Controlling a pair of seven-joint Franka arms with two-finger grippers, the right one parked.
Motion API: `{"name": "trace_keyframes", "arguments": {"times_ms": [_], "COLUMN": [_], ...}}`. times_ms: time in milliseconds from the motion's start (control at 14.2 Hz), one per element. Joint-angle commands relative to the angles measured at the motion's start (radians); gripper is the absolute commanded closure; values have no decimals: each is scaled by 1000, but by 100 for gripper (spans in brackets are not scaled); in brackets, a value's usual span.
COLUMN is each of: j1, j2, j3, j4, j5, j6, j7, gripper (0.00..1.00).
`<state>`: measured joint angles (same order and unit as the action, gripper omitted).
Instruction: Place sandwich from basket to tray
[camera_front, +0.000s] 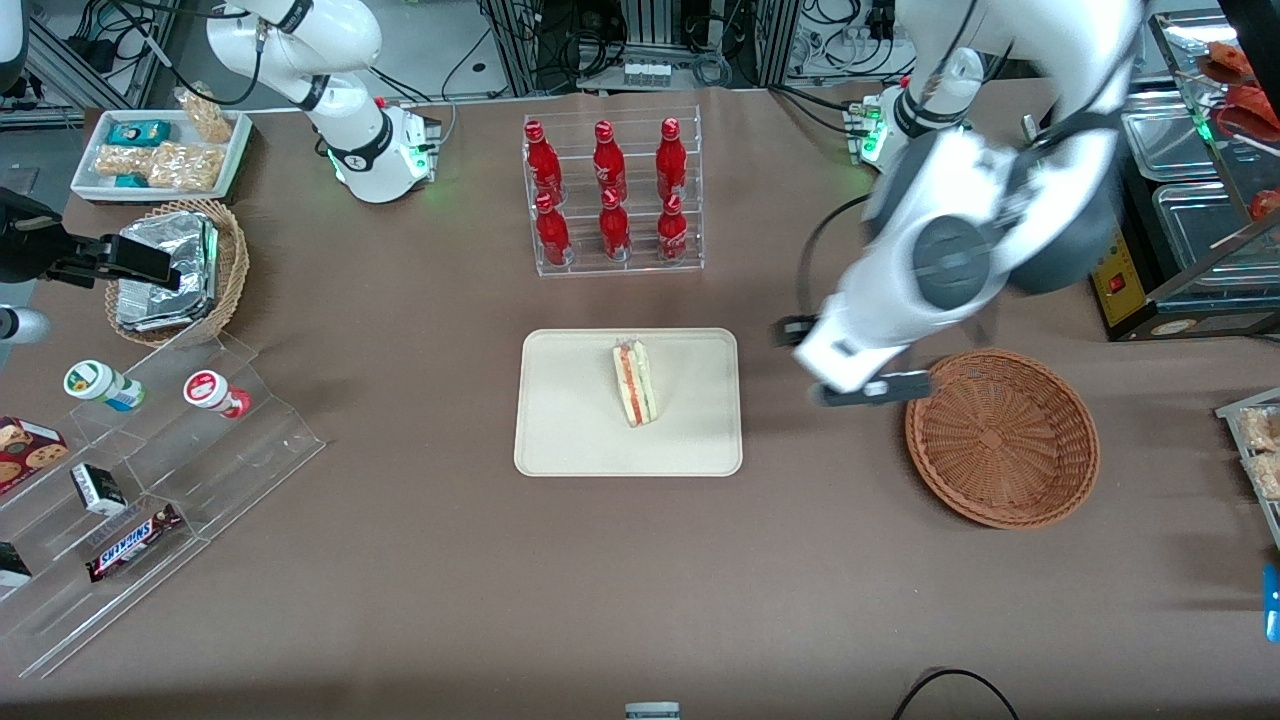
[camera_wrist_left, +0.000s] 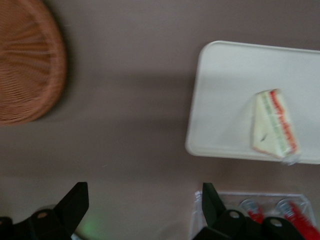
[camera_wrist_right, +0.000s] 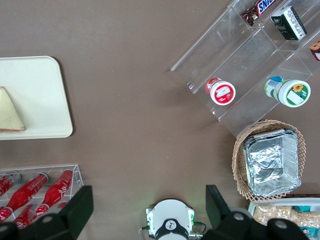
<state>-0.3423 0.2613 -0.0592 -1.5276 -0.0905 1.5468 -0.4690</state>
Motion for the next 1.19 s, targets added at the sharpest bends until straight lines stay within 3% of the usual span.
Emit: {"name": "trace_keyframes", "arguments": {"times_ms": [0,141,562,843,1124], "j1": [75,141,167,166,231], "j2": [-88,-114,-109,-125,-172], "j3": [6,4,4,6,25], "j4": [-17,33,171,170,107], "j5": [64,116,114,159,129], "j6": [-127,-209,-223,-328,-311], "j7": [99,131,127,20,122], "gripper": [0,0,0,0,0]}}
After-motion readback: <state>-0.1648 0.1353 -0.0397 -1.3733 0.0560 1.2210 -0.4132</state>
